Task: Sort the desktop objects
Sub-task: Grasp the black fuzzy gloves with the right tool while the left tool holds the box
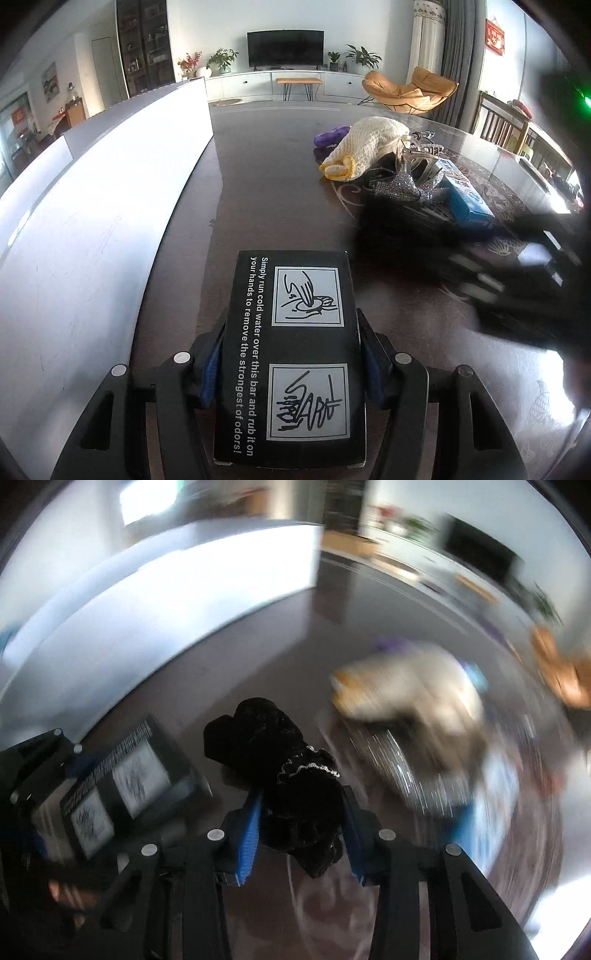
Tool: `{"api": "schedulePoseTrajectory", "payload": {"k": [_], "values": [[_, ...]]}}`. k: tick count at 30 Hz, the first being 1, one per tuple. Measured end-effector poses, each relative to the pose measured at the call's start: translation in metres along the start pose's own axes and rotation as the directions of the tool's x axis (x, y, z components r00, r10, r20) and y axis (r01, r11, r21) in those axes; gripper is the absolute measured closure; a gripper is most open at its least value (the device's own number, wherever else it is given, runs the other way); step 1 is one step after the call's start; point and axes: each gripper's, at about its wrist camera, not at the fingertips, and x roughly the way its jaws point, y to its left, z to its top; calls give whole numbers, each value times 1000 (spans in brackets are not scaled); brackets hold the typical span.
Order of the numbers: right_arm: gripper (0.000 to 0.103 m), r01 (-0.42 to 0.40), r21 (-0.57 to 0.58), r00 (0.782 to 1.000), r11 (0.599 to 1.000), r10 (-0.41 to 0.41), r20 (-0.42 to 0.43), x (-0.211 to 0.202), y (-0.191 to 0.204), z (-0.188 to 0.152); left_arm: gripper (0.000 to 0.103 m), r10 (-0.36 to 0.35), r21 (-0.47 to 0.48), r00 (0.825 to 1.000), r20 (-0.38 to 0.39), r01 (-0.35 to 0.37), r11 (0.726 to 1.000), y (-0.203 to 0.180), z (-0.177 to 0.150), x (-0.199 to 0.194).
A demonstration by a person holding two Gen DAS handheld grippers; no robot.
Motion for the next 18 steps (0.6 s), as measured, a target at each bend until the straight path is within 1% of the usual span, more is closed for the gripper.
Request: {"api": "schedulePoseTrajectory", "payload": {"k": [1,2,3,4,5,7,8,9,10,11,13,14,15,16,17,18], "values": [[62,7,84,1000,996,-8,9,-14,-10,-22,43,0,0,1000,0,0,1000,0,0,0],[62,21,137,999,990,-24,21,-27,-18,-41,43,0,0,1000,0,0,1000,0,0,0],[62,51,189,997,981,-61,45,-47,-25,-69,44,-2,2,1000,1,2,1000,0,0,0],[62,82,217,993,973,-98,63,-63,-30,-89,44,-5,8,1000,1,5,1000,-2,0,0],[62,104,235,989,967,-124,74,-72,-34,-102,44,-7,19,1000,0,7,1000,-5,0,0],[62,144,271,980,952,-175,93,-91,-44,-129,44,-37,7,999,3,37,999,-11,1,0],[60,146,288,979,947,-180,96,-93,-45,-141,44,-41,14,999,2,41,999,-18,3,1],[59,139,304,980,943,-175,94,-94,-50,-148,44,-45,29,999,1,45,999,-26,3,1],[55,127,324,981,938,-166,97,-94,-58,-152,44,-62,52,998,0,62,997,-38,4,3],[51,124,328,982,937,-164,98,-92,-64,-143,44,-74,72,997,-2,74,995,-47,4,3],[34,144,309,979,940,-180,91,-87,-69,-143,42,-88,114,996,-5,88,990,-61,7,5],[30,156,293,978,943,-188,85,-84,-66,-144,40,-94,122,996,-7,94,988,-65,10,7],[24,166,269,977,949,-195,85,-81,-65,-142,34,-97,124,995,-11,98,987,-66,12,9],[21,169,261,977,950,-195,80,-78,-62,-140,27,-100,120,995,-16,101,988,-66,15,8],[19,171,252,978,952,-196,75,-76,-60,-138,23,-100,117,995,-22,102,988,-66,17,10],[11,170,243,979,955,-191,68,-67,-59,-131,17,-96,120,995,-28,99,988,-68,19,13]]}}
